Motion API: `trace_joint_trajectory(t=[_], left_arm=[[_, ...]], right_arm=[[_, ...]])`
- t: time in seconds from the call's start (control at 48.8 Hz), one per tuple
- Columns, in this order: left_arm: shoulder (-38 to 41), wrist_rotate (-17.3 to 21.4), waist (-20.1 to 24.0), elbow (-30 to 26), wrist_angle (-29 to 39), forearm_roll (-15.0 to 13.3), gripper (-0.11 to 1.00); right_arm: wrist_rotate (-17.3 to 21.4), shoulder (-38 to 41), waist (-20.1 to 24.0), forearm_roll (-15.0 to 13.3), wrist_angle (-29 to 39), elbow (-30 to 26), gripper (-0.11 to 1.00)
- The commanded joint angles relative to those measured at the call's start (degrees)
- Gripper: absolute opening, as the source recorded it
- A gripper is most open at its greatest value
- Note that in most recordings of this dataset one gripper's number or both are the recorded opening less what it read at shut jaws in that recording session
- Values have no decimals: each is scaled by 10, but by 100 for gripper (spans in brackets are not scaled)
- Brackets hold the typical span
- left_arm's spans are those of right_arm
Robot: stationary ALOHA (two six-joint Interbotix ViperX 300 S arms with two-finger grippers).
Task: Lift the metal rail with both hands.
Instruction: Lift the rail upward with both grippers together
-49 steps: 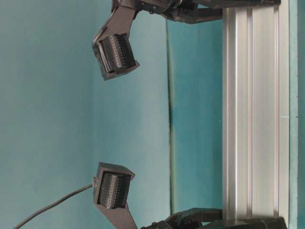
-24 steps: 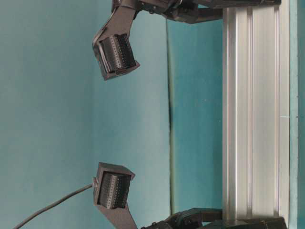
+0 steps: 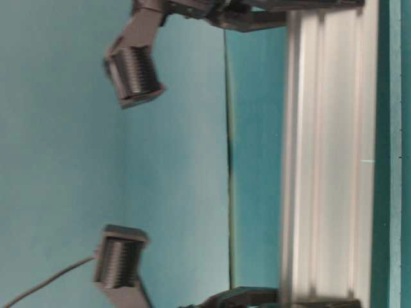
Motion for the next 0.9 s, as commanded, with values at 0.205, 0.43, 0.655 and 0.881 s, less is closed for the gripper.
trace_joint_trajectory(t=[0.205, 0.43, 0.655, 0.881], left_arm=[[-62, -2, 2, -40, 66, -1, 37], [-98, -1, 3, -69, 130, -1, 37], [-134, -4, 4, -101, 185, -1, 37], [-144, -4, 6, -142, 232, -1, 37]], right_arm=[[5, -47, -5, 7, 88, -49, 39], [17, -79, -15, 9, 163, -92, 39], [22, -94, -16, 11, 208, -131, 39], [25, -95, -16, 16, 273, -189, 39]])
